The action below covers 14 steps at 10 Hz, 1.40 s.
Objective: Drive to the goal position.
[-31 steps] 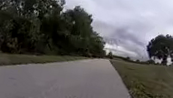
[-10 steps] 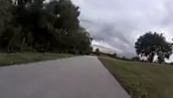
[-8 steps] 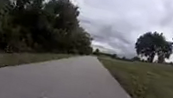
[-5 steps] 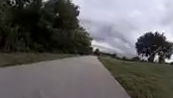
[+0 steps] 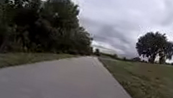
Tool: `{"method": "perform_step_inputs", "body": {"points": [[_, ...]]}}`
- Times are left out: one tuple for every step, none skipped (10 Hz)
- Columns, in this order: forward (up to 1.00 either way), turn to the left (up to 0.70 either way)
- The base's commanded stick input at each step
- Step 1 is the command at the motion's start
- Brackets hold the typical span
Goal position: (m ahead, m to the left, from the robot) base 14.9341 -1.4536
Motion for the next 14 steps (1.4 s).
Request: {"method": "perform_step_inputs", "body": {"points": [[0.85,0.00],[0.85,0.00],[0.85,0.00],[0.85,0.00],[0.85,0.00],[0.85,0.00],[0.85,0.00],[0.85,0.00],[0.85,0.00],[0.85,0.00],[0.85,0.00],[0.85,0.00],[0.85,0.00],[0.85,0.00]]}}
